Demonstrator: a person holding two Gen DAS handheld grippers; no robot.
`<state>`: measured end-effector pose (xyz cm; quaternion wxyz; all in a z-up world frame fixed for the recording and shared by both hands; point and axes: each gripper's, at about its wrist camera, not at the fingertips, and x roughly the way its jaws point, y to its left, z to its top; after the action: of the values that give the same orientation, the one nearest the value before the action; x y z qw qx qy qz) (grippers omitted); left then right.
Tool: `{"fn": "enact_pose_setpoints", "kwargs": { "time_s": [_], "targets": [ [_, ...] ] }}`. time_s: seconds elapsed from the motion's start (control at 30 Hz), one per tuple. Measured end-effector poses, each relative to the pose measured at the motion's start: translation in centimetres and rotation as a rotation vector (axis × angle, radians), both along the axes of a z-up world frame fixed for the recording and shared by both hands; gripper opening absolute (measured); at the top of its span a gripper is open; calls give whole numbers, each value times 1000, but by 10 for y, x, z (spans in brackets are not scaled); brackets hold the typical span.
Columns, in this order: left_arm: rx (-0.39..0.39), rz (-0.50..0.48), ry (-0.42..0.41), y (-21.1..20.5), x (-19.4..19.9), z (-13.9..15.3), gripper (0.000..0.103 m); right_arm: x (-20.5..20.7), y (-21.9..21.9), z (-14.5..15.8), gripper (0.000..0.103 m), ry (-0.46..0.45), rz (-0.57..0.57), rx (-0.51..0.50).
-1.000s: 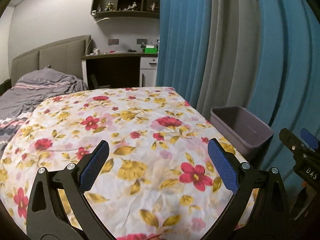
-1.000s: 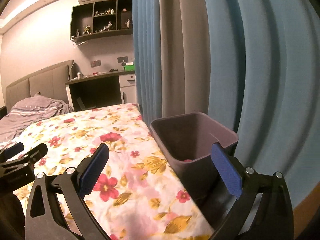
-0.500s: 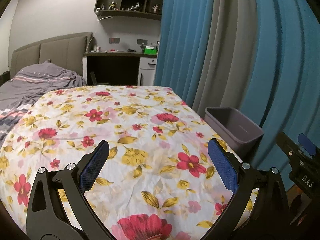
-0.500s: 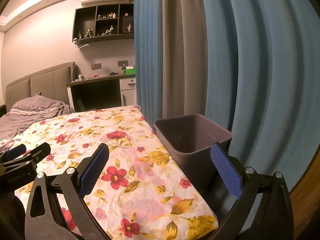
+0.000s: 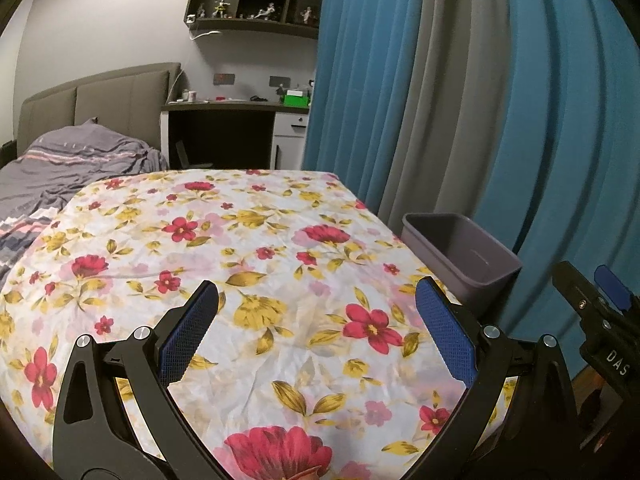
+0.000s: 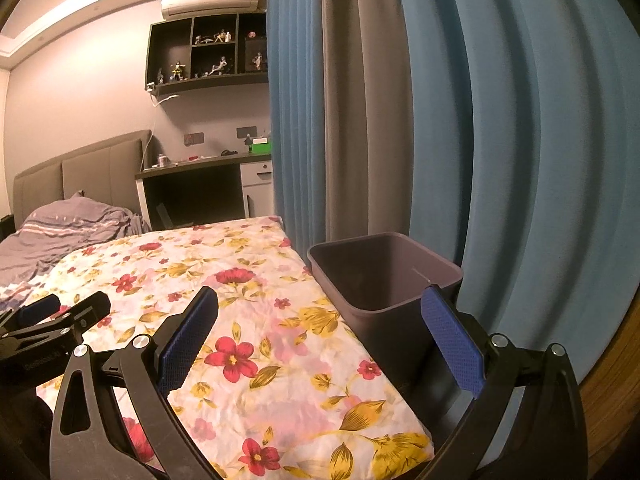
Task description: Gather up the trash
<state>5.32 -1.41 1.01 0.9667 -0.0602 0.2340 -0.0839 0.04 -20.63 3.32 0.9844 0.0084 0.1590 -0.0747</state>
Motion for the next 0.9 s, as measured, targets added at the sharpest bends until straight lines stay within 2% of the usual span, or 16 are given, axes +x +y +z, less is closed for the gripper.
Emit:
{"fn": "enact_pose_setpoints", "kwargs": {
  "time_s": [0.9],
  "targets": [
    [7,-13,2,-6,2,0,97,-1,-3,2,97,-2,-13,7]
  ]
}}
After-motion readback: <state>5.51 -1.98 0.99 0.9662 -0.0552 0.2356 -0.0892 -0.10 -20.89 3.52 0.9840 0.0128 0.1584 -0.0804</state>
